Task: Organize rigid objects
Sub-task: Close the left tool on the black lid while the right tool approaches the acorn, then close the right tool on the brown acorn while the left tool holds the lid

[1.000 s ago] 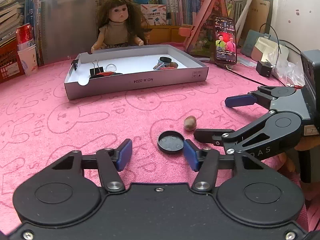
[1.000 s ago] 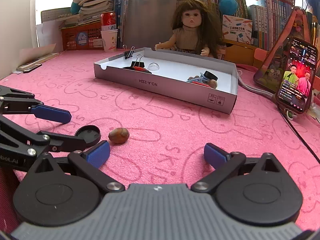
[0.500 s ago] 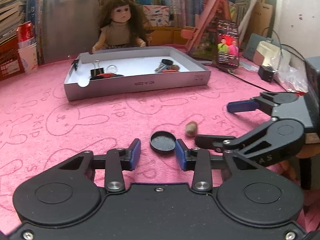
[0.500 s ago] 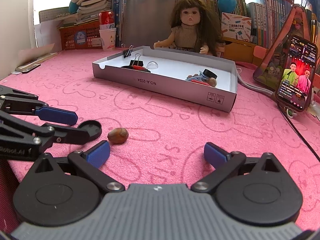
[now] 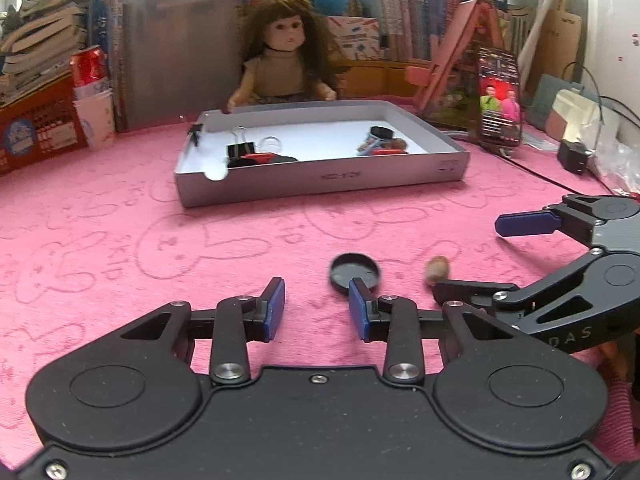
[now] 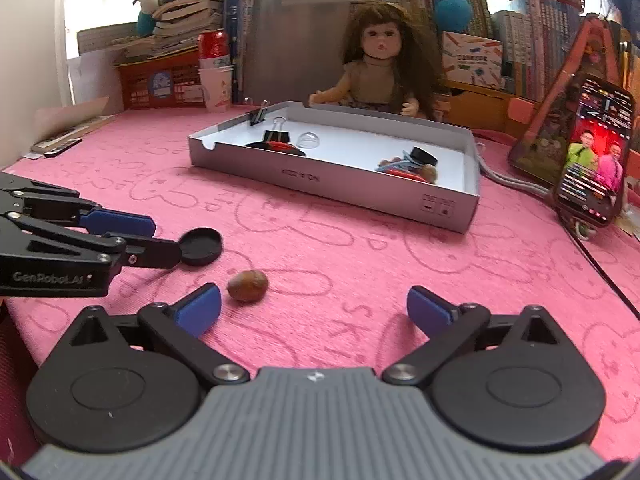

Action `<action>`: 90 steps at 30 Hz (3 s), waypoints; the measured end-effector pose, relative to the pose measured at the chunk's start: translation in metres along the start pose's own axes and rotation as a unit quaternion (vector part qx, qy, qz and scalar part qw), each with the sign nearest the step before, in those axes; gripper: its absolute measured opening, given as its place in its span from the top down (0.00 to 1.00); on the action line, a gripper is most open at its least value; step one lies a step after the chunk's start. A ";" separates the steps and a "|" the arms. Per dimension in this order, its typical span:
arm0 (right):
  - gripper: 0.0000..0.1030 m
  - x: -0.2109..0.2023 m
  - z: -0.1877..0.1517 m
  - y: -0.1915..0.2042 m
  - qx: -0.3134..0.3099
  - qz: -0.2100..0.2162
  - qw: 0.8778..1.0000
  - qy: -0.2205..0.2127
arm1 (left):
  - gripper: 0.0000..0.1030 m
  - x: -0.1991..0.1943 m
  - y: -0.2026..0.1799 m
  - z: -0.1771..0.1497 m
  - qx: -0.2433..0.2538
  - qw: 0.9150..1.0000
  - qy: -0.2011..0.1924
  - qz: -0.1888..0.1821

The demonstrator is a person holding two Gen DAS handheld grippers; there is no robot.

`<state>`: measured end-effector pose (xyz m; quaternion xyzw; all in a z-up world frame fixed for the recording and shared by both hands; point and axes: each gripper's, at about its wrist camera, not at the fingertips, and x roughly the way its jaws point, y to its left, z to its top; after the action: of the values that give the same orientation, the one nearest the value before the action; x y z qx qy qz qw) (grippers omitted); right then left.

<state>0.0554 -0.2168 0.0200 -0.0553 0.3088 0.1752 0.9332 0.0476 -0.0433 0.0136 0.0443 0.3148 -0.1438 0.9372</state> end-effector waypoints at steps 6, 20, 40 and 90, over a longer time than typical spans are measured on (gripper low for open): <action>0.16 0.003 0.002 0.010 -0.019 0.018 1.000 0.001 | 0.68 0.000 0.005 0.000 -0.007 1.000 0.002 -0.010; 0.17 0.005 0.003 0.015 -0.018 0.018 1.000 0.002 | 0.68 0.003 -0.001 0.000 -0.002 1.000 0.000 -0.025; 0.00 0.006 0.001 0.016 -0.002 0.031 0.999 0.007 | 0.63 0.007 -0.001 0.001 0.002 1.000 0.000 -0.031; 0.74 -0.003 0.004 0.032 -0.018 -0.024 0.999 -0.026 | 0.59 0.013 -0.002 0.010 -0.010 0.999 -0.009 -0.038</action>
<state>0.0441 -0.1870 0.0251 -0.0752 0.2796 0.1599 0.9437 0.0622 -0.0501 0.0136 0.0213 0.3094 -0.1765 0.9342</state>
